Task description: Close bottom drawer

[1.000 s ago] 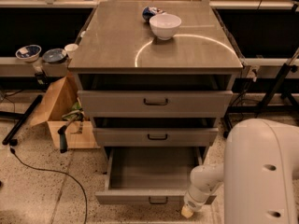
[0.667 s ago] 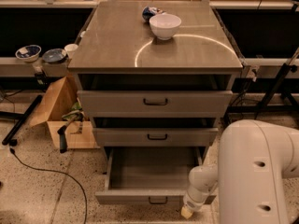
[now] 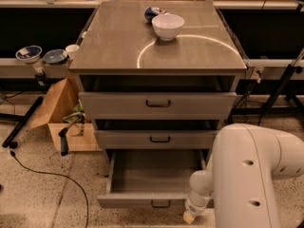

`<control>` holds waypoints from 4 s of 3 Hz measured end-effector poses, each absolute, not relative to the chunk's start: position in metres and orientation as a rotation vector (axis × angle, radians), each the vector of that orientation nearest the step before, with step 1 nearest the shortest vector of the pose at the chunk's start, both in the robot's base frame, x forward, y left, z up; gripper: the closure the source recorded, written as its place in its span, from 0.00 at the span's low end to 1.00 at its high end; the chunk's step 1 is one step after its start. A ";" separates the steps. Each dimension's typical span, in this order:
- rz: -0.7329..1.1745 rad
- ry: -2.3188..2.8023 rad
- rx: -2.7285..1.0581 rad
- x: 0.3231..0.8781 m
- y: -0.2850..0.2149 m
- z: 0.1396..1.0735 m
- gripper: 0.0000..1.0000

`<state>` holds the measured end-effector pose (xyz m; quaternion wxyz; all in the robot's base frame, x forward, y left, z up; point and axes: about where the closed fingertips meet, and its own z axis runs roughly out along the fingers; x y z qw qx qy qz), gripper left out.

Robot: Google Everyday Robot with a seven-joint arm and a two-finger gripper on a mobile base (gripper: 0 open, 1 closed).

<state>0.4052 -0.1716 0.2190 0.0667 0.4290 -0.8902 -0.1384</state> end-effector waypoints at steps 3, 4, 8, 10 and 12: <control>-0.283 -2.726 1.379 0.466 -0.164 0.232 1.00; -0.283 -2.726 1.379 0.466 -0.164 0.232 1.00; -0.271 -2.776 1.291 0.419 -0.173 0.177 1.00; -0.218 -2.803 1.267 0.443 -0.171 0.160 1.00; -0.155 -2.815 1.305 0.483 -0.170 0.175 1.00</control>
Offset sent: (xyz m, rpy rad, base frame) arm 0.0631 0.0038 0.0068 -0.0511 -0.0899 0.0217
